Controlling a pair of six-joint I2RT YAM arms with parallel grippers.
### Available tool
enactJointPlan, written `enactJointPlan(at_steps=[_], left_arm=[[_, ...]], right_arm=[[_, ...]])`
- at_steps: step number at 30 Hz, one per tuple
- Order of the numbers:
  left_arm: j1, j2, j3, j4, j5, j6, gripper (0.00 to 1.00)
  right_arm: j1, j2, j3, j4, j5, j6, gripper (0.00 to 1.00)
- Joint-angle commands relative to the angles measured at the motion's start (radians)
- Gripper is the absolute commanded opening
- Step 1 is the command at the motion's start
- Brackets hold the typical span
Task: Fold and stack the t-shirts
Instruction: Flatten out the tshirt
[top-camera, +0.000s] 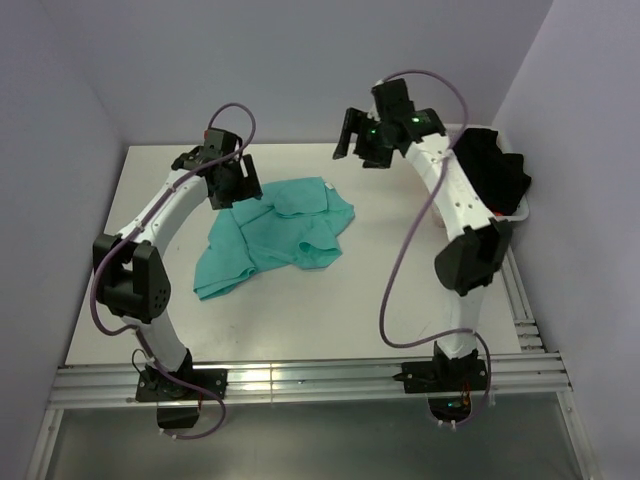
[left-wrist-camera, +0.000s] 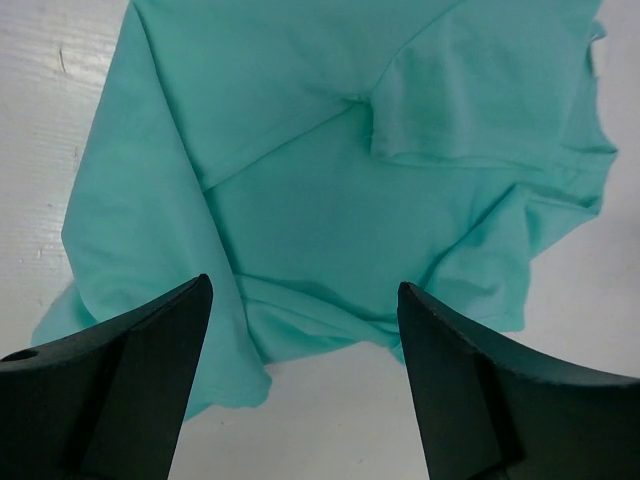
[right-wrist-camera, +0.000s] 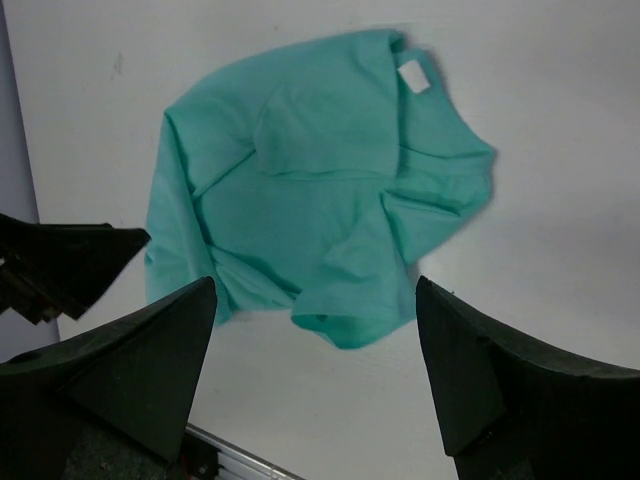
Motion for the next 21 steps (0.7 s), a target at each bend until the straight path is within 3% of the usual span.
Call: enactJointPlan(at_steps=[1, 5, 21], left_arm=[[0.002, -0.017, -0.034, 0.054, 0.036, 0.054, 0.81], [0.024, -0.015, -0.042, 0.074, 0.086, 0.051, 0.80], [0.093, -0.035, -0.099, 0.123, 0.135, 0.002, 0.79]], right_arm=[[0.061, 0.146, 0.111, 0.005, -0.112, 0.024, 0.87], [0.086, 0.295, 0.220, 0.002, -0.139, 0.071, 0.87], [0.055, 0.459, 0.122, 0.017, -0.072, 0.038, 0.84]])
